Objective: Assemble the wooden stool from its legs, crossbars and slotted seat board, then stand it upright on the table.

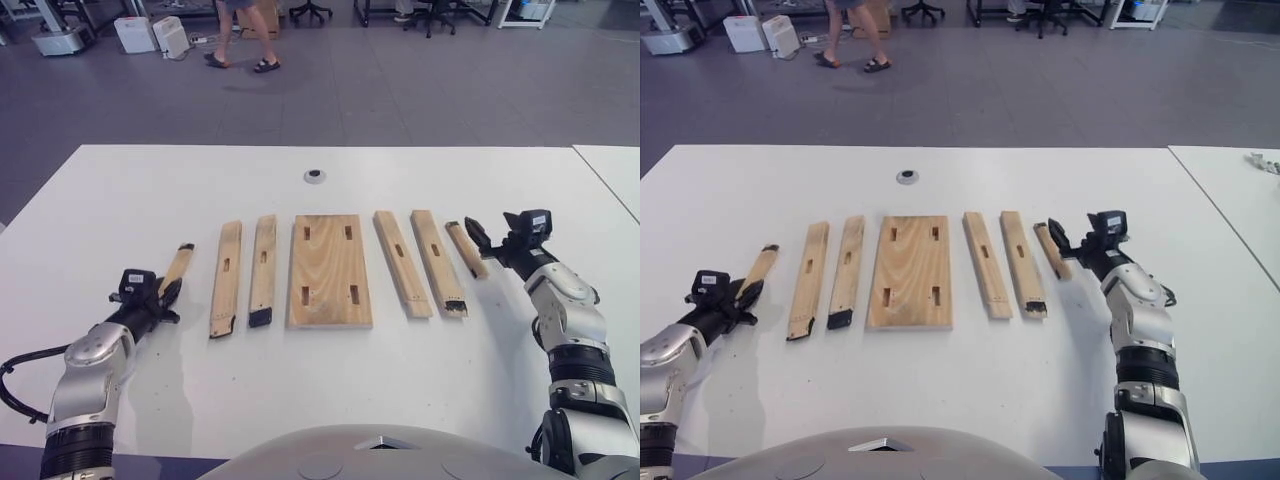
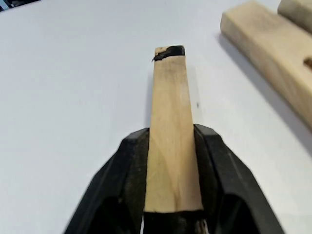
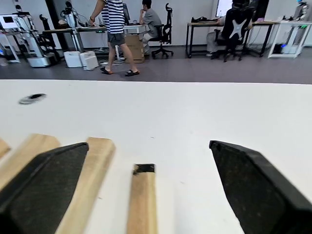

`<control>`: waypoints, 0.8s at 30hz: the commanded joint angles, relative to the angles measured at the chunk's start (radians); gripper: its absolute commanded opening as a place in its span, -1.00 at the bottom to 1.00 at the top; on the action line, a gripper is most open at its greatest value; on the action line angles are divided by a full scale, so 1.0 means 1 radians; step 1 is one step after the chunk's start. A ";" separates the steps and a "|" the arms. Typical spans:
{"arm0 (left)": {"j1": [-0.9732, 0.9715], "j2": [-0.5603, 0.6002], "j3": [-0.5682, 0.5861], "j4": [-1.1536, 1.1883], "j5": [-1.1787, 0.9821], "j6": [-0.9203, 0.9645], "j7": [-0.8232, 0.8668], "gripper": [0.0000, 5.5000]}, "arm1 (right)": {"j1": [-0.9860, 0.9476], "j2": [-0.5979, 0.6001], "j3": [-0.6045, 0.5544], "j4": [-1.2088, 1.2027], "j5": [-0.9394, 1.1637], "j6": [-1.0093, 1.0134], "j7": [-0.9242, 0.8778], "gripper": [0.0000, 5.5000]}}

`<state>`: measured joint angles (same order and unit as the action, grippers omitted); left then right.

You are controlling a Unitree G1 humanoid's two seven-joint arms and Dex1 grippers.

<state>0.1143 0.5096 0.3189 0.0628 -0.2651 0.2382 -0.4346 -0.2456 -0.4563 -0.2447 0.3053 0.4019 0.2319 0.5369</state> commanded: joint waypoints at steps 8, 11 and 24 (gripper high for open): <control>-0.515 -0.260 -0.396 -0.266 -0.016 -0.062 -0.039 -0.54 | -0.395 0.343 -0.051 -0.374 0.794 0.589 -0.280 0.68; -0.544 -0.287 -0.451 -0.299 -0.006 -0.050 -0.048 -0.54 | -0.436 0.382 -0.059 -0.381 0.851 0.594 -0.395 0.50; -0.518 -0.250 -0.503 -0.354 0.062 -0.034 -0.070 -0.54 | -0.395 0.383 -0.002 -0.443 0.862 0.617 -0.520 -0.40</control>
<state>-0.4071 0.2480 -0.1767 -0.2777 -0.2218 0.1921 -0.4951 -0.6538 -0.0690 -0.2525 -0.1271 1.2691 0.8416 0.0335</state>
